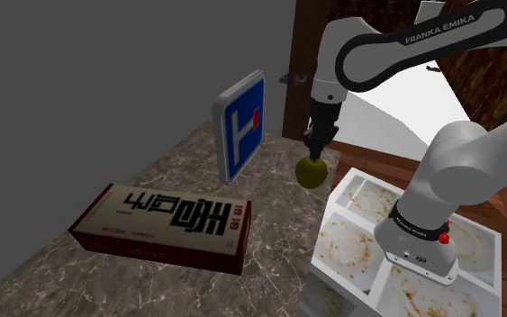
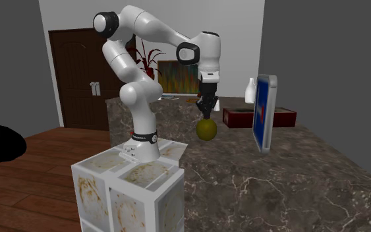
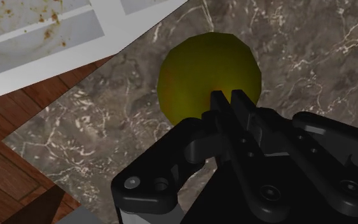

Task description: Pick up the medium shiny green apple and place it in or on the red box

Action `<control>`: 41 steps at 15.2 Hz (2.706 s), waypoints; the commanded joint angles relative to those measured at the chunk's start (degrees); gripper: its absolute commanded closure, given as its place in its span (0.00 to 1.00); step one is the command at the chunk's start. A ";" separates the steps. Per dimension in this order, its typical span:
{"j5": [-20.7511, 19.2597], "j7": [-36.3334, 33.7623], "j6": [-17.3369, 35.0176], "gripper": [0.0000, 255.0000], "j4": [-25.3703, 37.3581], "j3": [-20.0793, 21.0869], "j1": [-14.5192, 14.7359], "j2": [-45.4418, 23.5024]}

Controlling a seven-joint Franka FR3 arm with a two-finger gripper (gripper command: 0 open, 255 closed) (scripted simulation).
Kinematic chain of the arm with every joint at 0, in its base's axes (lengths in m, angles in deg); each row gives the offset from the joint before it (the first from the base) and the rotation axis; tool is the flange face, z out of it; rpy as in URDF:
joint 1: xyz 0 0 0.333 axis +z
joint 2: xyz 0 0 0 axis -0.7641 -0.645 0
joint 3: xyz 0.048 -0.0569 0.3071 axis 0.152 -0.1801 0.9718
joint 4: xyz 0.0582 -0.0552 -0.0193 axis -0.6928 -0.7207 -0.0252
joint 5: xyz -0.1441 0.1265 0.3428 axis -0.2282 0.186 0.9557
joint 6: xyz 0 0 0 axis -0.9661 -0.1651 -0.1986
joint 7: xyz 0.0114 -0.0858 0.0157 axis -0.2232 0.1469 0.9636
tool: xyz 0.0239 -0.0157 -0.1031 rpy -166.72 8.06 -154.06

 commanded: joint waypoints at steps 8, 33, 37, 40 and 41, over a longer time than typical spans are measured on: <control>-0.24 -0.28 -1.87 1.00 1.13 -0.10 -0.09 0.75; -2.19 -3.25 -22.16 1.00 18.69 -1.35 -0.63 3.67; -2.36 -3.68 -25.04 1.00 22.01 -1.52 -0.64 3.27; -1.65 -5.02 -25.72 1.00 24.36 -0.49 -0.21 1.81; -0.94 -6.19 -25.33 1.00 25.50 0.59 0.19 0.51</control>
